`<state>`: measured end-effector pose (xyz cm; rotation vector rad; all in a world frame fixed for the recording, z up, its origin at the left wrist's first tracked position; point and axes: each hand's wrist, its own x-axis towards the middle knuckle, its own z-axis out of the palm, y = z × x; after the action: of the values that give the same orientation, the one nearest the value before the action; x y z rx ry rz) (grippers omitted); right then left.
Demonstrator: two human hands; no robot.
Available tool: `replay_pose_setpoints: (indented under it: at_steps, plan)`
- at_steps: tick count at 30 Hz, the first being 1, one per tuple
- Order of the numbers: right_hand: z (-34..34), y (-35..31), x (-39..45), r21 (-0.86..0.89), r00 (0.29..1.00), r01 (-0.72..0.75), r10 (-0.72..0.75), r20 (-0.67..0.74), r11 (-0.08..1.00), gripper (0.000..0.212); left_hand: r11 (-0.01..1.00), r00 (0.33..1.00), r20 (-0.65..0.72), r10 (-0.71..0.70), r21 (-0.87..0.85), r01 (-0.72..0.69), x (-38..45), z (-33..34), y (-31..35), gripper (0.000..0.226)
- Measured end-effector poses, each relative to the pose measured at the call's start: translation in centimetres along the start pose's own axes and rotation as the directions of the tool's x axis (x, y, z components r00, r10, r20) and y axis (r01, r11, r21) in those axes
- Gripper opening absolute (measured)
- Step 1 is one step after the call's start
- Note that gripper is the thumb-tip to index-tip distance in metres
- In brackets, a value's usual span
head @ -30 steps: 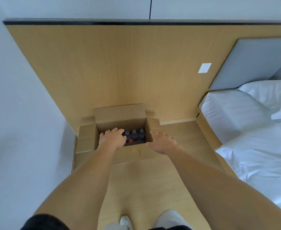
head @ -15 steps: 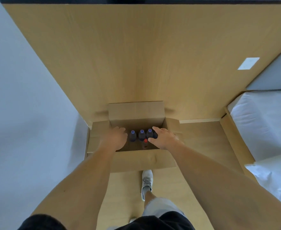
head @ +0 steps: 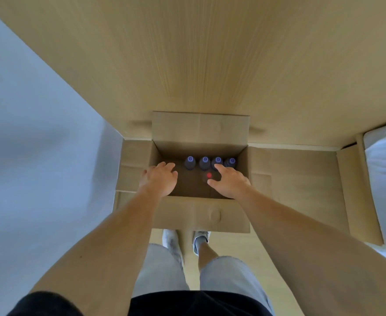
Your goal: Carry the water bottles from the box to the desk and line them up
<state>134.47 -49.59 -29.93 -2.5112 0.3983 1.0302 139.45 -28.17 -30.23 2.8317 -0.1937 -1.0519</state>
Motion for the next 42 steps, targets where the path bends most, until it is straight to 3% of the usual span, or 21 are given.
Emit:
replay_pose_setpoints:
  at_steps: [9,21,28,31,34,37,42]
  plan:
    - [5.8,0.8,9.0,0.063,0.996,-0.038,0.033,0.086,0.997,0.067,0.999,0.990,0.135,-0.046,0.018,0.044,8.2,7.4,0.2,0.050]
    - [15.5,5.7,22.0,0.061,0.982,-0.126,0.116,0.149,0.990,0.072,0.981,0.976,0.119,-0.184,0.081,0.176,20.3,17.0,-4.9,0.052]
    - [19.3,8.1,28.9,0.108,0.987,-0.151,0.143,0.078,0.983,0.063,0.966,0.955,0.151,-0.256,0.080,0.246,27.4,22.0,-7.4,0.072]
    - [20.6,9.2,31.5,0.101,0.988,-0.152,0.148,0.052,0.983,0.067,0.962,0.957,0.104,-0.270,0.060,0.265,30.4,23.9,-7.9,0.065]
    - [21.5,10.2,33.3,0.079,0.987,-0.152,0.148,0.055,0.985,0.070,0.972,0.975,-0.027,-0.221,0.072,0.222,32.5,24.8,-8.5,0.038]
    - [22.1,10.6,34.0,0.083,0.988,-0.148,0.144,0.053,0.985,0.070,0.990,0.991,-0.116,-0.065,0.115,0.079,32.9,24.6,-8.4,0.024]
    - [22.2,10.7,34.5,0.089,0.986,-0.156,0.150,0.072,0.984,0.074,0.984,0.991,-0.028,0.128,0.126,-0.123,32.8,24.3,-5.2,0.020]
